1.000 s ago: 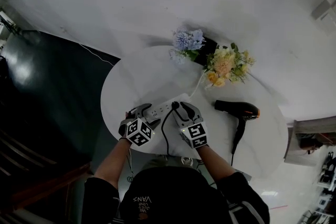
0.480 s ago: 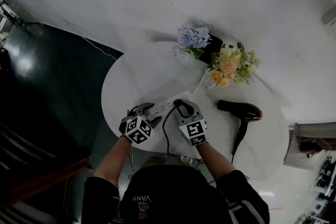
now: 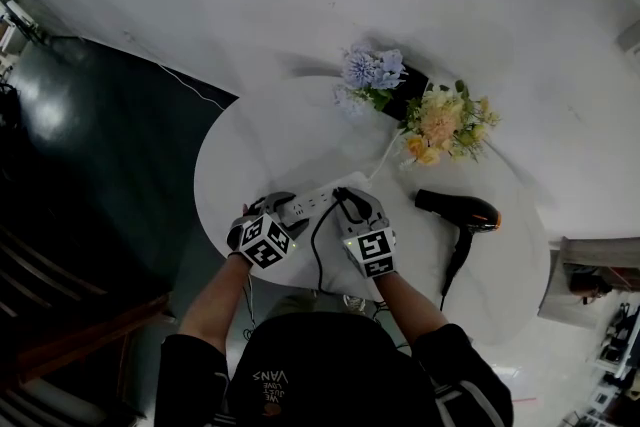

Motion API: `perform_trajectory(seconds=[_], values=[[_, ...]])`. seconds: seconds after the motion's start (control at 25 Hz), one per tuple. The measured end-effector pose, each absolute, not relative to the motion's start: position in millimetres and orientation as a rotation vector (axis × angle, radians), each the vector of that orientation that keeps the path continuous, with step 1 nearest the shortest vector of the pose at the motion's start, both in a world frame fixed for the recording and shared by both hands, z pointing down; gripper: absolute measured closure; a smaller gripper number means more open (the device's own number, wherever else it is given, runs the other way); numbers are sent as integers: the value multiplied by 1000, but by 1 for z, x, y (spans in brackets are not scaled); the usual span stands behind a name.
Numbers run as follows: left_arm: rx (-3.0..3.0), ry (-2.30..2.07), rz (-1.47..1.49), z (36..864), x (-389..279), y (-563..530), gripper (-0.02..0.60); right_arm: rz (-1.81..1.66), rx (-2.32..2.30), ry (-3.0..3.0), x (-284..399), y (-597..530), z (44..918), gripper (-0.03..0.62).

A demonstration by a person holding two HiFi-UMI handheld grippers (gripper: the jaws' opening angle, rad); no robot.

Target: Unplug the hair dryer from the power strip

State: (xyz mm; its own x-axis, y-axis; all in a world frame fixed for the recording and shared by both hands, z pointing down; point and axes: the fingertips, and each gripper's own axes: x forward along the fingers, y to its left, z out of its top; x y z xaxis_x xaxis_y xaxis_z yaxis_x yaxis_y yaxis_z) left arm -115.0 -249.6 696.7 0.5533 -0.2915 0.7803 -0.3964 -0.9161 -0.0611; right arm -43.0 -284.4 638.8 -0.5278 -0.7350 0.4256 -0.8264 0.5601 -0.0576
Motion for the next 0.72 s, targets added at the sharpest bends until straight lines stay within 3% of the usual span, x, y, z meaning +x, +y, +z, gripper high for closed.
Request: perform_trajectory(seconds=[0.72], values=[[2643,-609,1316,696,-115,-248,298,343,1316,-2485,-32,-276,610,491]])
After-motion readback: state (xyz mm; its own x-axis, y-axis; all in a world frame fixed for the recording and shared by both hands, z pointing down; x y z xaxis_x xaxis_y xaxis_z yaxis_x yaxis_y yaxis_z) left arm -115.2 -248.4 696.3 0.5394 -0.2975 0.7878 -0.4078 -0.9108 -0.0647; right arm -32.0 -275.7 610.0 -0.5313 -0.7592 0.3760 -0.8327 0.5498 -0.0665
